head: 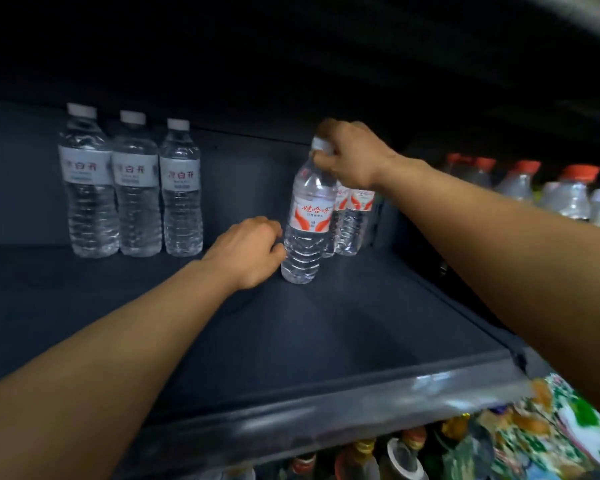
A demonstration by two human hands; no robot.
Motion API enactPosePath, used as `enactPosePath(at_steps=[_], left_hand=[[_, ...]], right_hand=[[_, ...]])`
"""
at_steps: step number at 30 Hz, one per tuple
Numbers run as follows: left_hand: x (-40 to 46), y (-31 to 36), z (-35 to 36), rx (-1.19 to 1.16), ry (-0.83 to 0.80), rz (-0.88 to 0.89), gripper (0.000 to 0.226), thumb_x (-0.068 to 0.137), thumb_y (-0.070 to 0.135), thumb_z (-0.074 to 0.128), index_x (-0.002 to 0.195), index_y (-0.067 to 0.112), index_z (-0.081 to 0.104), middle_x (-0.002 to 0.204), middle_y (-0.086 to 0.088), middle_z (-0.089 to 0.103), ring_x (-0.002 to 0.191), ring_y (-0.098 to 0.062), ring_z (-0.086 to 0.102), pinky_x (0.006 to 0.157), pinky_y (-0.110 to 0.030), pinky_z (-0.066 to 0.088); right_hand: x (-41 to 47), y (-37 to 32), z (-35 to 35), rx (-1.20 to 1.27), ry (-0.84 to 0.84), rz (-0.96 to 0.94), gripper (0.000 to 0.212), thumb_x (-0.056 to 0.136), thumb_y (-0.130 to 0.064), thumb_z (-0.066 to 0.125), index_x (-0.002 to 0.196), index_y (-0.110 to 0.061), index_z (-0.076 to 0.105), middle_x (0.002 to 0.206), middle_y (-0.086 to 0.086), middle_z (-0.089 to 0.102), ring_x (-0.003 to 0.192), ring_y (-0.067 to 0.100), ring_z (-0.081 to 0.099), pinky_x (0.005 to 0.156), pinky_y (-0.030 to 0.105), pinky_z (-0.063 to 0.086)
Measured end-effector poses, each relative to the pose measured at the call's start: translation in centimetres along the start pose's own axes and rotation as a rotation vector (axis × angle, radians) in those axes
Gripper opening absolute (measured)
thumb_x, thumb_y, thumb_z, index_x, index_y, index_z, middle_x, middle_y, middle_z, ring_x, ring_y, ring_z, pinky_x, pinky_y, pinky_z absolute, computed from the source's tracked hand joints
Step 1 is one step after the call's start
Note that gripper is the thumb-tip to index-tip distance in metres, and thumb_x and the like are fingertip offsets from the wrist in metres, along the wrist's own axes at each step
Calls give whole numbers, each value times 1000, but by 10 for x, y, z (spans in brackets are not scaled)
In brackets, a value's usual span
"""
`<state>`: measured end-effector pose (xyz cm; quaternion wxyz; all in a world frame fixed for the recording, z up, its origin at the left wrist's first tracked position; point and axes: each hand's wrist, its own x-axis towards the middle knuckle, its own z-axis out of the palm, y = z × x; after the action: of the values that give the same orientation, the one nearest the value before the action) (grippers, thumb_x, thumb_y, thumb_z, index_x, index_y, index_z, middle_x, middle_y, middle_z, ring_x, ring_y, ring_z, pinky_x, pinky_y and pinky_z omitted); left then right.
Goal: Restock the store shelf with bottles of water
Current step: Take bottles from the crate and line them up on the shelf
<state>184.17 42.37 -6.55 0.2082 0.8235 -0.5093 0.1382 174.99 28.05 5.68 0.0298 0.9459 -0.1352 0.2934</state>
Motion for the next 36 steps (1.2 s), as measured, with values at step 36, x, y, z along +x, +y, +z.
enactPosePath(at_steps=[36], left_hand=[[47, -24, 47, 345, -102, 9, 28, 97, 25, 41, 116, 8, 52, 124, -8, 51, 117, -29, 49, 92, -38, 43]], right_hand=[[81, 50, 66, 101, 28, 156, 41, 95, -31, 57, 130, -11, 51, 130, 14, 55, 117, 30, 54, 83, 24, 35]])
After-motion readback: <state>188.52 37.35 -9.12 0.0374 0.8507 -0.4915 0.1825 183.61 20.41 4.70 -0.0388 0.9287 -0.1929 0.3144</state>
